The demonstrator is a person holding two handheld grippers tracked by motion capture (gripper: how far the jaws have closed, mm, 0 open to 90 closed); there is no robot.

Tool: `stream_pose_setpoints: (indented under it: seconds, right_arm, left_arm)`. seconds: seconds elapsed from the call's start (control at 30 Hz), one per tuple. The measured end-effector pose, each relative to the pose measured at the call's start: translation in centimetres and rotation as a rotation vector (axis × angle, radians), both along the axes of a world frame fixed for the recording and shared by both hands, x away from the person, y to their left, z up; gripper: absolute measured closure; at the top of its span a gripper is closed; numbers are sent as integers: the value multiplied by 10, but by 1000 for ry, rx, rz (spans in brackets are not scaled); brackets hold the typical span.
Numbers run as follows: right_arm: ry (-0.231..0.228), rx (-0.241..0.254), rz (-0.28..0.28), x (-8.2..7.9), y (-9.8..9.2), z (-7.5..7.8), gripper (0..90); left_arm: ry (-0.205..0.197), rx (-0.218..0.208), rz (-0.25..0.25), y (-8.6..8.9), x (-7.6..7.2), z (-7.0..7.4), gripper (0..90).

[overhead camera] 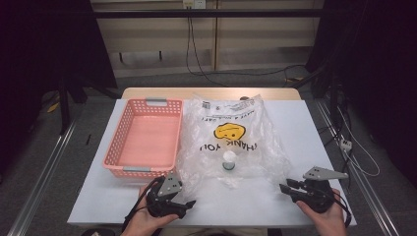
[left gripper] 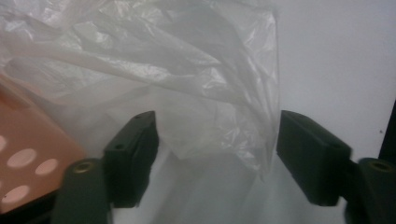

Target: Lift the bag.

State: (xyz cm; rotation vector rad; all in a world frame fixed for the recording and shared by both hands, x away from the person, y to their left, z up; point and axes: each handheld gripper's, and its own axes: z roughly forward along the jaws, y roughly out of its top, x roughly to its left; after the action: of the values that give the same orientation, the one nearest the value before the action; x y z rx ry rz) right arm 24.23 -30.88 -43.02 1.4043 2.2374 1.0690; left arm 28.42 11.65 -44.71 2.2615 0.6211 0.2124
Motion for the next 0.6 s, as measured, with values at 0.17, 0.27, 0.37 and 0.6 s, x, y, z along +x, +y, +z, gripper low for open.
stream_pose_setpoints:
  seconds: [0.17, 0.27, 0.37, 0.6]
  right_arm:
    - [17, 7, 7, 3, 2, -2, 882]
    - [32, 21, 9, 5, 3, -3, 895]
    - [30, 29, 21, 5, 3, -3, 897]
    - [22, 92, 20, 6, -3, -1, 898]
  left_arm:
    - [21, 16, -15, 6, 5, 0, 551]
    - [31, 15, -12, 9, 6, 1, 696]
    - [24, 8, -22, 11, 7, 4, 835]
    - [21, -55, -9, 16, 10, 12, 893]
